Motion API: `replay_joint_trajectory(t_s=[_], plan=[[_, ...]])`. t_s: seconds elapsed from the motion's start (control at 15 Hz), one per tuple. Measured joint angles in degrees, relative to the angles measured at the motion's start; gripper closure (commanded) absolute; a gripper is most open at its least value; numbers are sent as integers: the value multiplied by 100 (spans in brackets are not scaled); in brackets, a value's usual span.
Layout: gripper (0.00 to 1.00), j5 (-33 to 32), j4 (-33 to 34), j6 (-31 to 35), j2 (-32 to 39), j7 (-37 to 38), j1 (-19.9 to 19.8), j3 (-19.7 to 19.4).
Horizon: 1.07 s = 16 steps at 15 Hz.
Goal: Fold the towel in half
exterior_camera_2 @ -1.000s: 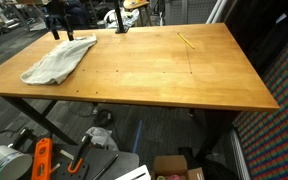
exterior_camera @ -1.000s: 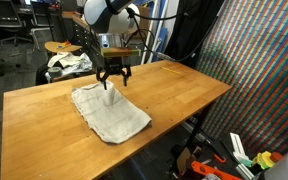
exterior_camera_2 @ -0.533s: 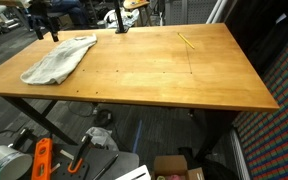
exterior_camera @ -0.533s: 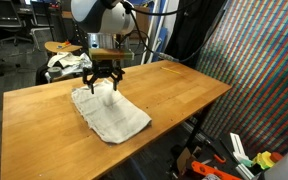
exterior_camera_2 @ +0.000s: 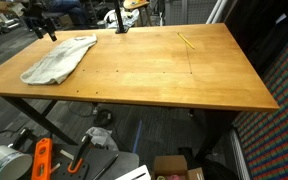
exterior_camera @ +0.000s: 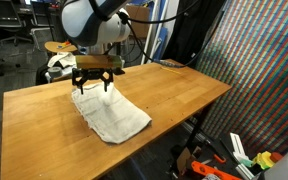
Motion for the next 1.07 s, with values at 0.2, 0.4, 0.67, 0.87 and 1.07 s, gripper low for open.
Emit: replay_joint_trajectory(t_s=[0.2, 0.4, 0.67, 0.87, 1.07], plan=[[0, -105, 0, -176, -11, 174, 39, -45], [0, -107, 0, -187, -12, 186, 39, -62], [0, -107, 0, -191, -12, 191, 40, -62], [0, -107, 0, -192, -12, 192, 40, -62], [0, -107, 0, -193, -12, 192, 40, -62]])
